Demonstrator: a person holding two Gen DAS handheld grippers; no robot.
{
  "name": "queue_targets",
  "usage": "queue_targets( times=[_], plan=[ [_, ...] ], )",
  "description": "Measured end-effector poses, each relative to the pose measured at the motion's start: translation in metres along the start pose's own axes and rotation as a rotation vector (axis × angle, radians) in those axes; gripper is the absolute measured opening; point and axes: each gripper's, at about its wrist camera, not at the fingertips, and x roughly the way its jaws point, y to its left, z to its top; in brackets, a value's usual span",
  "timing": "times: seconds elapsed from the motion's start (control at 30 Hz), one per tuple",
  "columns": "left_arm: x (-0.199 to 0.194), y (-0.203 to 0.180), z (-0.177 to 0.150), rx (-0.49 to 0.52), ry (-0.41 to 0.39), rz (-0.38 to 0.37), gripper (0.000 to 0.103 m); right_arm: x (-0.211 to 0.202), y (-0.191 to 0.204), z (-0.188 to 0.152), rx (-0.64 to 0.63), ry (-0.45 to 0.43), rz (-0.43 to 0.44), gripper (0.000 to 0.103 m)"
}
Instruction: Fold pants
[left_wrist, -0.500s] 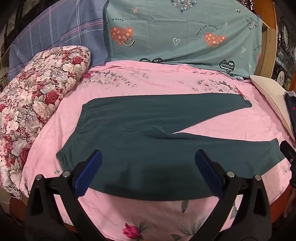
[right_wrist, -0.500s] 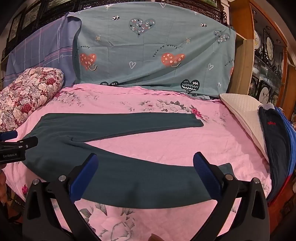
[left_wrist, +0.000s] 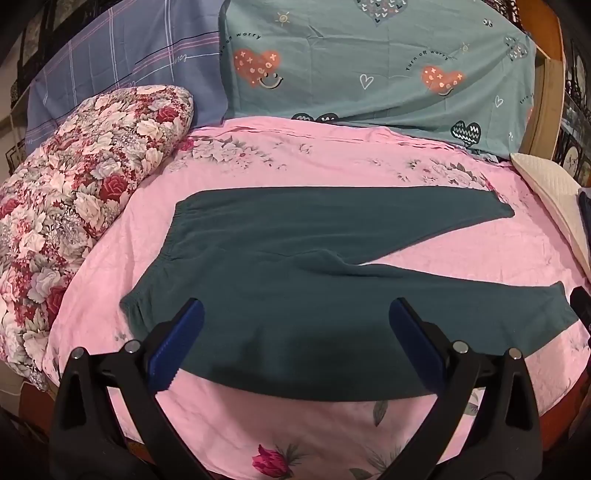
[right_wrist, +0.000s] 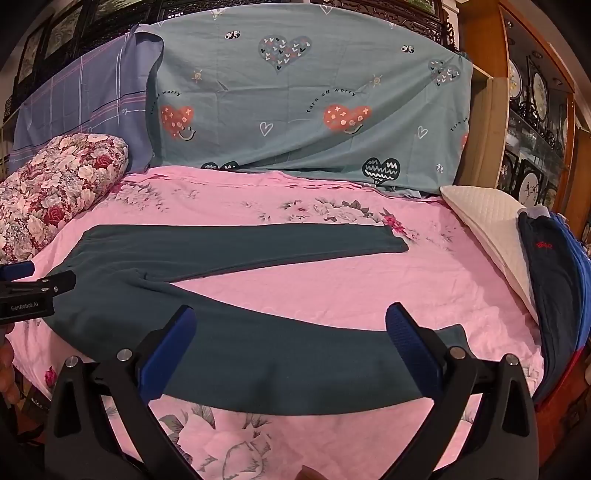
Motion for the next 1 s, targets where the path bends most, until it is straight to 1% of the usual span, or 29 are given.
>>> queue_targets(
  times=[0.17,0.2,0.4,0.6,0.63,1.0],
  plan=[
    [-0.001,0.001,0.0,0.021,-0.005,0.014,0.101,0.0,0.0,0.0,0.0,0.0,-0.001,0.102],
    [0.0,-0.004,0.001,0.025,-0.004,0.019,0.101,0.0,0.001,0.0,0.0,0.0,-0.001,0.102],
    [0.0,-0.002,0.002,0.02,-0.003,0.023,0.101,0.001,0.001,0.001,0.001,0.0,0.002,0.102],
    [0.0,-0.002,0.002,0.021,-0.003,0.023,0.101,0.002,-0.008,0.002,0.003,0.002,0.001,0.102],
    [-0.001,-0.002,0.002,0.022,-0.003,0.023,0.101,0.002,0.0,-0.001,0.003,0.002,0.001,0.102],
    [0.0,-0.002,0.003,0.022,-0.002,0.024,0.101,0.002,0.004,0.0,0.001,0.003,0.002,0.102]
  ],
)
